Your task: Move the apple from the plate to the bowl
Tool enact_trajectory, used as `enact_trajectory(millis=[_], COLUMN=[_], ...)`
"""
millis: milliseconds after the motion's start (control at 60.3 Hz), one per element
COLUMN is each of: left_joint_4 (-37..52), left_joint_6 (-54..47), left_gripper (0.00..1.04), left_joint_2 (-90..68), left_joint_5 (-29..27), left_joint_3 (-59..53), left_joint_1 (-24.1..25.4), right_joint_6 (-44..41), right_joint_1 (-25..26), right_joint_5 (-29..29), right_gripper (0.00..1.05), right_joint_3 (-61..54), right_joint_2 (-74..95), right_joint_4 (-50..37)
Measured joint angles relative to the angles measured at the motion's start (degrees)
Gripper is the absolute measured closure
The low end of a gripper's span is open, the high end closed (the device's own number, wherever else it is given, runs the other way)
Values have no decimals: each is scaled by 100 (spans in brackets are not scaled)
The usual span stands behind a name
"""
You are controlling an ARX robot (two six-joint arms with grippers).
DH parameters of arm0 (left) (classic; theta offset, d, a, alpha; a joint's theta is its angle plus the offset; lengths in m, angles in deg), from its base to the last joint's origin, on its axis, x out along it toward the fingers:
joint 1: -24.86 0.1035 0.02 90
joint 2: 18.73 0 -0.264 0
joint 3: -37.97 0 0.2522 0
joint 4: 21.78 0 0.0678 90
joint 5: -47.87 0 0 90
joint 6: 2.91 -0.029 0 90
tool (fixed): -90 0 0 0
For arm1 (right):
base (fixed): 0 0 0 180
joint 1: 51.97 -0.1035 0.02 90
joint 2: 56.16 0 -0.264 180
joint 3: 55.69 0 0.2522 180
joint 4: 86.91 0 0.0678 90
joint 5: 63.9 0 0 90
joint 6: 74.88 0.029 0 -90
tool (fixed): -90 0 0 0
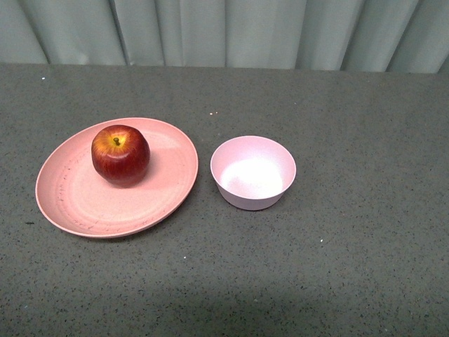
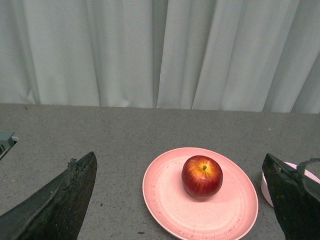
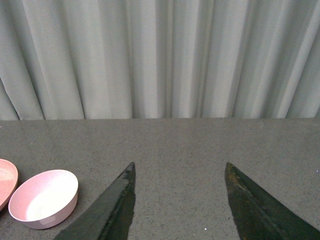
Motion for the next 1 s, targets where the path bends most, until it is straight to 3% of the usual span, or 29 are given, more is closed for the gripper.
enact_trajectory(millis=[116, 216, 464, 547, 780, 995], left_joint_4=[-186, 485, 4315, 5012, 5149, 4898], left_joint_6=[168, 236, 186, 133, 15, -7], left_gripper=[7, 7, 7, 7, 7, 7], left_joint_2=[-313, -1226, -5842, -7128, -9324, -10607], left_joint_5=[542, 494, 256, 251, 461, 199], left_joint_3=[26, 28, 892, 1325, 2468, 3388], left_joint_1=[153, 98, -417, -518, -997, -1244], right_joint_6=[0, 7, 4, 4, 4, 4], right_joint_1=[0, 0, 0, 0, 0, 0], right_joint_5=[0, 0, 0, 0, 0, 0], right_gripper=[23, 7, 9, 9, 9, 9], right_joint_3=[0, 0, 0, 0, 0, 0], right_joint_2=[2, 2, 2, 0, 2, 0], right_joint_4=[0, 0, 2, 2, 0, 0])
